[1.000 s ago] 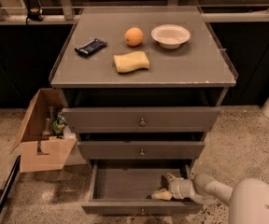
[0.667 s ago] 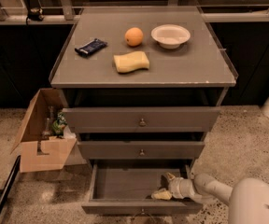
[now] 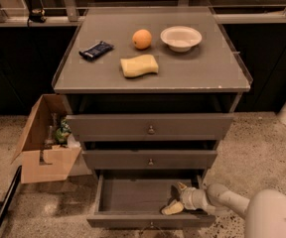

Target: Open bottom drawer

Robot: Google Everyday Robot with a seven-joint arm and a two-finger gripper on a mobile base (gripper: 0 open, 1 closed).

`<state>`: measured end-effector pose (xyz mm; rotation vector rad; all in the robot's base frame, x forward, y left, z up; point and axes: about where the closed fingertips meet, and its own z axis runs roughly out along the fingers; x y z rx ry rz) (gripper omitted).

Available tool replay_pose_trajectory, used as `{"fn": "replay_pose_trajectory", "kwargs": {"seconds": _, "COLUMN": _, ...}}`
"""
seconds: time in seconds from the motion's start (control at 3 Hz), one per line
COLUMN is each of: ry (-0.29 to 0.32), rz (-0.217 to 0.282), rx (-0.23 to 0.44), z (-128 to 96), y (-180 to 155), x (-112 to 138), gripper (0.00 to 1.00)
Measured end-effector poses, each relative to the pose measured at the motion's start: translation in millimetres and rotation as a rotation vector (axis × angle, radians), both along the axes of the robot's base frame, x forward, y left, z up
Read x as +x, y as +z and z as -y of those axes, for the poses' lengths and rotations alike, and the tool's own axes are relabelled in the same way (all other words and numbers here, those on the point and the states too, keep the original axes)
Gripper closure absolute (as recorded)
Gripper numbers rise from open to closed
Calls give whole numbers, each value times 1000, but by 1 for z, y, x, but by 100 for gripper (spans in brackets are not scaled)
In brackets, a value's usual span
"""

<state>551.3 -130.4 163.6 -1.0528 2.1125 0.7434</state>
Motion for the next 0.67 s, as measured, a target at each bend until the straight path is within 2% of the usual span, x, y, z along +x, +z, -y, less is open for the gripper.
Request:
{"fn": "replay_pose_trajectory", "kwargs": {"seconds": 0.33, "ry": -29, "rz": 59, "rx": 29, "z": -7, "y": 28, "x": 5, "gripper": 0}}
{"fn": "replay_pose_trajectory", "kwargs": {"seconds": 0.67, "ry": -29, "rz": 59, "rx": 29, "z": -7, "y": 28, "x": 5, "gripper": 0}}
